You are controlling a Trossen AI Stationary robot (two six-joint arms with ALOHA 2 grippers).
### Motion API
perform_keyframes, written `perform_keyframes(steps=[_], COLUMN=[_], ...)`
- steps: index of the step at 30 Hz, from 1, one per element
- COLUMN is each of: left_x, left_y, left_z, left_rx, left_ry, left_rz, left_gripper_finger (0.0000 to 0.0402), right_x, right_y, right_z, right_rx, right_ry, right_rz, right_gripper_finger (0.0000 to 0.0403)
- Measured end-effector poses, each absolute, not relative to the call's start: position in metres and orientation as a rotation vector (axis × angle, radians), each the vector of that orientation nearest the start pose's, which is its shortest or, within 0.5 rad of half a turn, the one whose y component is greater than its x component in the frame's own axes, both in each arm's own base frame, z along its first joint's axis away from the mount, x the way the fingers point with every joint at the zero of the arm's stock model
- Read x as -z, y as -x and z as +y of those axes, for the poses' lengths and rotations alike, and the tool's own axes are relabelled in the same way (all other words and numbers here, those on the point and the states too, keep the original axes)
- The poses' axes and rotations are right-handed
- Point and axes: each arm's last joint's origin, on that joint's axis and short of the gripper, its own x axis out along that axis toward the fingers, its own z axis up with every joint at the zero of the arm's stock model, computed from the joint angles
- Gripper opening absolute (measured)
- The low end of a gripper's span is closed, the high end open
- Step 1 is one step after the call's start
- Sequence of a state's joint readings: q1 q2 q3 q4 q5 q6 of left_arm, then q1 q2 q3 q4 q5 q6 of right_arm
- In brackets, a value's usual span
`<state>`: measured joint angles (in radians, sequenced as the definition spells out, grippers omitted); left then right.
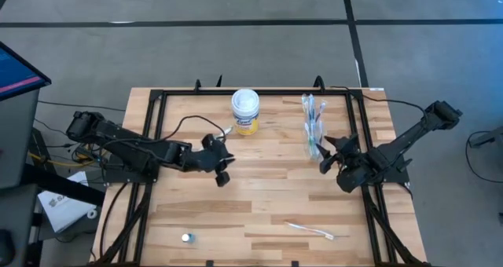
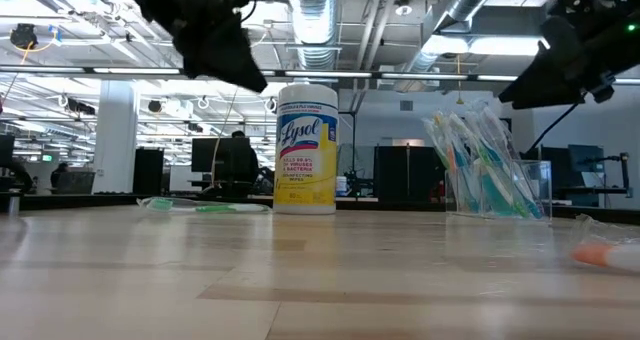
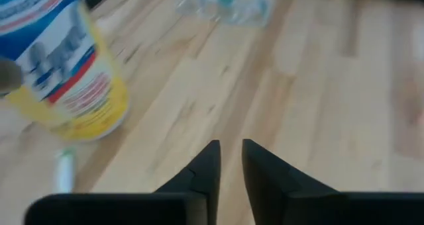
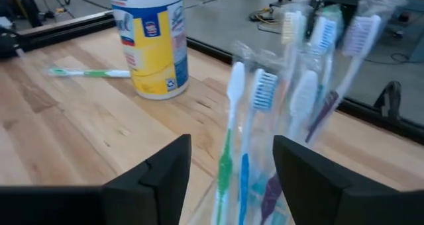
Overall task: Pick & Place toothbrushing station
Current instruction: Put the green toothbrush into the transparent organizer
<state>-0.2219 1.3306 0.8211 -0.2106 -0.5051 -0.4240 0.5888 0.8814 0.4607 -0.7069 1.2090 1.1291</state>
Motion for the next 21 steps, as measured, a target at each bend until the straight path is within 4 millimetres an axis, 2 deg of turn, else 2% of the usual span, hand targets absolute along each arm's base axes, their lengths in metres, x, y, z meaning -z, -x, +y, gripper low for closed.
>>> perform_keyframes(steps=[11,21], left_x=[-0.219,-0.173], left_y=[-0.253,-0.226], left_z=[-0.039,-0.031], left_rx=[-0.581,-0.715], left_ry=[0.058,0.057], left_rz=[0.707,0.775], left_gripper_finger=[0.0119,0.0129], right_x=[-0.217,-0.229], right_y=[-0.141,-0.154], right_z=[0.062,0.071], right_rx=[0.726,0.634], right_ry=[-0.128,-0.076], right_rz=[0.289,0.25], right_gripper_finger=[0.019,0.0189])
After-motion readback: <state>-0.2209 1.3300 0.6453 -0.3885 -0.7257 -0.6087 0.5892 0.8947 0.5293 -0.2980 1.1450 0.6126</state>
